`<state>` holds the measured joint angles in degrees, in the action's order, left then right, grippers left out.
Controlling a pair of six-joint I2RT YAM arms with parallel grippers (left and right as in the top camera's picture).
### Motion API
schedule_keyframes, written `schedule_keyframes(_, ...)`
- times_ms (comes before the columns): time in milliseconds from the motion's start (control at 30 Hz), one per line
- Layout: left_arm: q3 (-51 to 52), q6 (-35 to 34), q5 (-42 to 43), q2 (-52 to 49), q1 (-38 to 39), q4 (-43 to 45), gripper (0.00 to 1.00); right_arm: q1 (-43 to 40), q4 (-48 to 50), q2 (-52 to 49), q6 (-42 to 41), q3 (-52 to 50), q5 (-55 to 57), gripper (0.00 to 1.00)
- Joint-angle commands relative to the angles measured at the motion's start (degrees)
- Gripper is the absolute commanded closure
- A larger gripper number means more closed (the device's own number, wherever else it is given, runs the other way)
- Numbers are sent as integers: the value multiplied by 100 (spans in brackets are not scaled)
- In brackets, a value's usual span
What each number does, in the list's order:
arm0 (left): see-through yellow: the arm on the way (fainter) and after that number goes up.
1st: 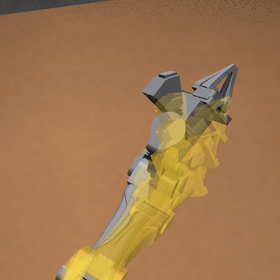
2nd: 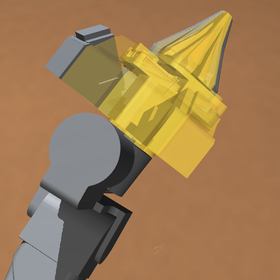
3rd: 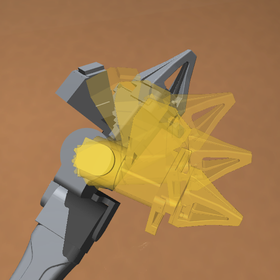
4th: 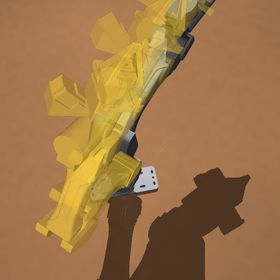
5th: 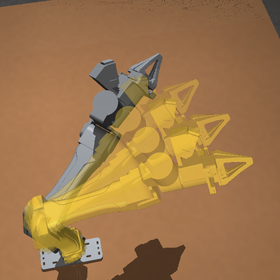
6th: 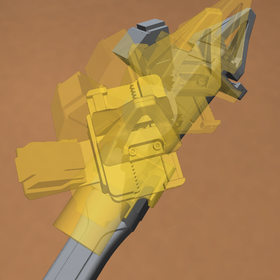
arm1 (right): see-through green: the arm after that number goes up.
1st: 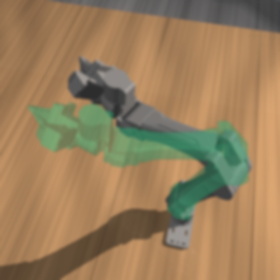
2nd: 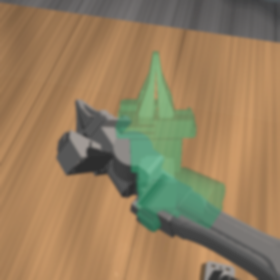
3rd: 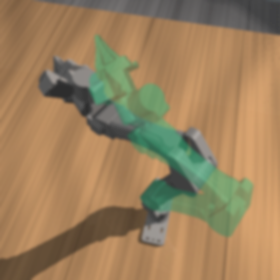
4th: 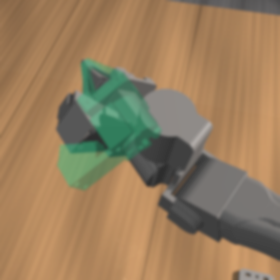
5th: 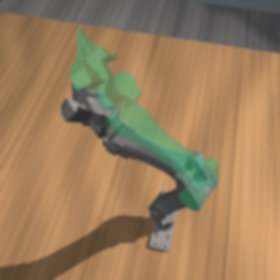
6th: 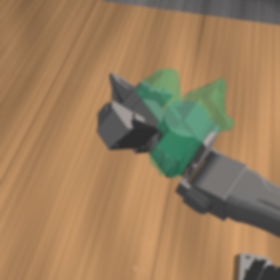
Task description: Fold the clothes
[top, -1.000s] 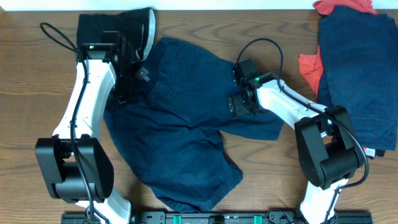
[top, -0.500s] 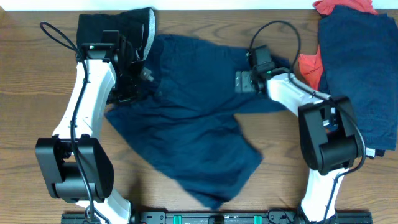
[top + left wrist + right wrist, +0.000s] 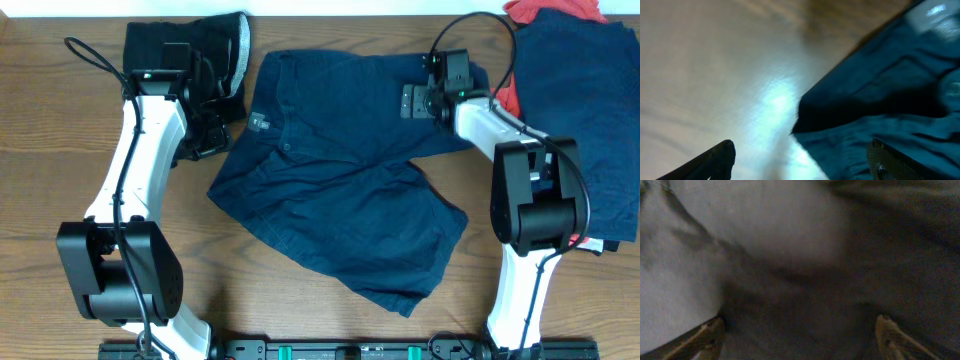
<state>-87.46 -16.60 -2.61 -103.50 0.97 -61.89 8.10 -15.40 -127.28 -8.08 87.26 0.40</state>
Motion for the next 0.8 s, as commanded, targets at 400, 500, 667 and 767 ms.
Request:
schedule_keyframes(400,-63,2608,1121,-501,935,1596,13,-26,-4522,-79,953,3976,-1287,1)
schedule_keyframes(500,-63,2883,1126,-887,979,1491,13,11,-4850,-79,953,4098,-1287,1)
schedule_keyframes(667,-63,3182,1233,-1510,977,1368,14,61,-5001,-79,953,4044,-1283,1)
schedule_keyframes(767,-63,3438,1641,-1746,979,1353,14,76,-4988,-79,949,4044,-1266,1)
